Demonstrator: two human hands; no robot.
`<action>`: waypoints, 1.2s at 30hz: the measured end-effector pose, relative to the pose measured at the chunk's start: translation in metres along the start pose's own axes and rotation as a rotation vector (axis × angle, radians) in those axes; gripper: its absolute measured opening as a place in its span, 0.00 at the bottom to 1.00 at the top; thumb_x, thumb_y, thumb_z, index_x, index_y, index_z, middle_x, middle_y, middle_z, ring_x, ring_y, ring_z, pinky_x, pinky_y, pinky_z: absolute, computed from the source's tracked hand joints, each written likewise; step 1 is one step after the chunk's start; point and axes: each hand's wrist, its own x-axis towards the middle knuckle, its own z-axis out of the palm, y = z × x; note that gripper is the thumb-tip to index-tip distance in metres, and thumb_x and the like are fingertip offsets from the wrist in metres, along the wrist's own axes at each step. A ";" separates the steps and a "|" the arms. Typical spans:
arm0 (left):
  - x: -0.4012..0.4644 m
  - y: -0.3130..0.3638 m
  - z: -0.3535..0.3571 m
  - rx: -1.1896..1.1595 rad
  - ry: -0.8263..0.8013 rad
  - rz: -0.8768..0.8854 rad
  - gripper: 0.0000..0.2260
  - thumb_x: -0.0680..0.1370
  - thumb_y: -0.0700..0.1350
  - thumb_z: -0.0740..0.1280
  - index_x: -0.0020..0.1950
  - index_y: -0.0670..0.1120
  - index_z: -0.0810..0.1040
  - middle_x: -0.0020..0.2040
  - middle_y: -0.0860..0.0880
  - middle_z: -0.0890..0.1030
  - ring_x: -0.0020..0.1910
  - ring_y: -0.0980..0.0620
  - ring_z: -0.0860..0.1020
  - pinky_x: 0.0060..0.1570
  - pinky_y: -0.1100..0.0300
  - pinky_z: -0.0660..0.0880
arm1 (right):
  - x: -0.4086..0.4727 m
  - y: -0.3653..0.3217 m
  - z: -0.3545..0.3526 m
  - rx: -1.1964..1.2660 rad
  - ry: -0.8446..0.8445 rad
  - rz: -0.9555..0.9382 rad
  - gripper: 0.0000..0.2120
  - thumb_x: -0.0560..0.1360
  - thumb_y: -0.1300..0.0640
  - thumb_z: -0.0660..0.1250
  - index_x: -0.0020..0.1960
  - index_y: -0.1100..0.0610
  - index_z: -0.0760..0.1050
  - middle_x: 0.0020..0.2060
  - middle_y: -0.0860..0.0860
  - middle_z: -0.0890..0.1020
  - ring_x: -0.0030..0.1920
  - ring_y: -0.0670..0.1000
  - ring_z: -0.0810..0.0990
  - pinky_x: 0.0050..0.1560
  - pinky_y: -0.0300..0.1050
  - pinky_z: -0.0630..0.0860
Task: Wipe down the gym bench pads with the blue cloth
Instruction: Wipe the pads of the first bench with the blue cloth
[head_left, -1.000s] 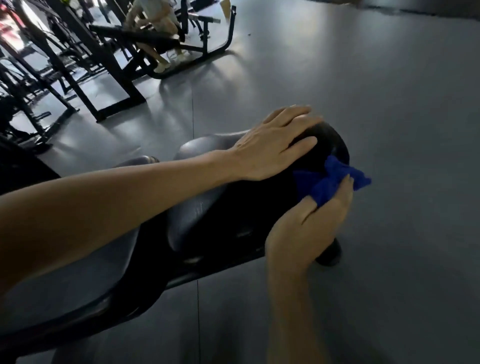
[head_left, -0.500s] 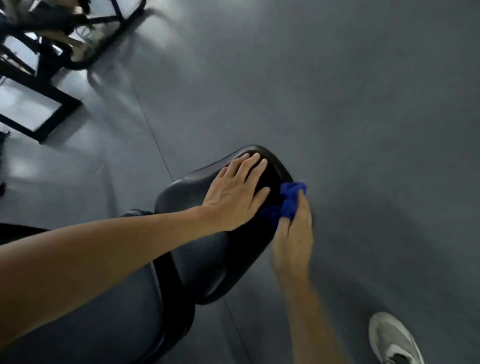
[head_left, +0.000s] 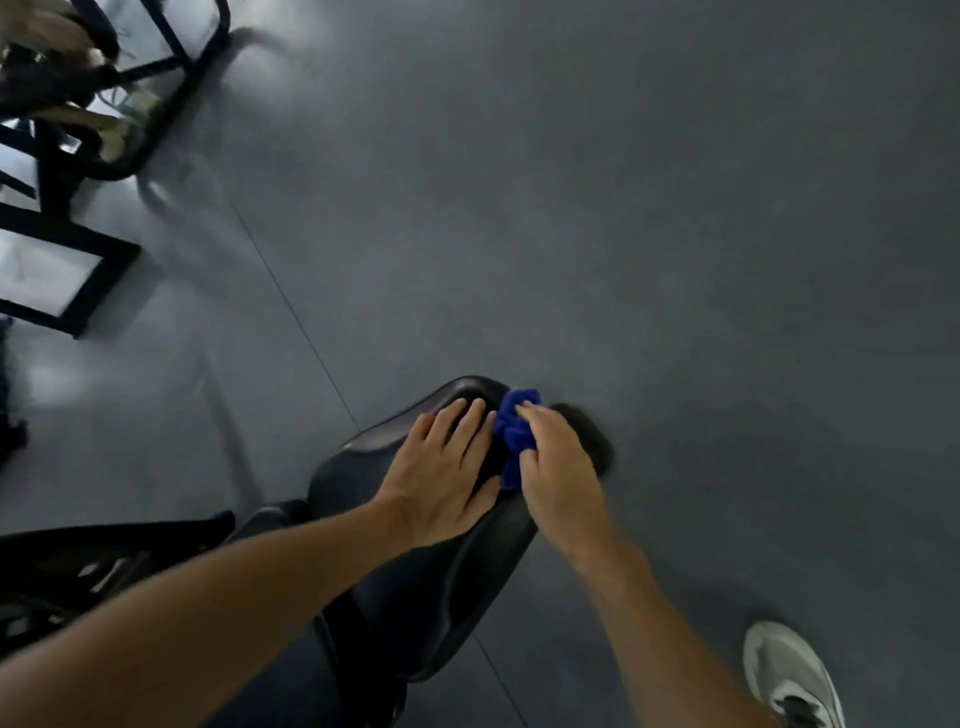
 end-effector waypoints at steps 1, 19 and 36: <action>-0.002 0.012 0.008 -0.099 0.043 -0.105 0.29 0.84 0.59 0.48 0.75 0.41 0.69 0.74 0.40 0.72 0.73 0.38 0.70 0.69 0.41 0.69 | -0.011 0.004 0.000 0.004 -0.007 0.008 0.23 0.82 0.64 0.56 0.77 0.56 0.66 0.73 0.48 0.70 0.73 0.45 0.67 0.71 0.33 0.59; 0.005 0.041 0.026 -0.460 0.162 -0.354 0.27 0.83 0.59 0.51 0.75 0.44 0.69 0.75 0.42 0.68 0.78 0.39 0.63 0.77 0.40 0.58 | 0.009 -0.006 -0.030 -0.139 -0.167 0.047 0.24 0.80 0.66 0.59 0.74 0.54 0.69 0.67 0.45 0.74 0.62 0.36 0.69 0.59 0.18 0.59; 0.006 0.039 0.030 -0.490 0.297 -0.350 0.27 0.81 0.58 0.57 0.73 0.42 0.73 0.74 0.41 0.72 0.76 0.37 0.67 0.77 0.41 0.60 | 0.049 -0.028 -0.027 -0.323 -0.333 0.077 0.25 0.77 0.62 0.57 0.74 0.58 0.71 0.72 0.52 0.73 0.73 0.50 0.70 0.65 0.20 0.53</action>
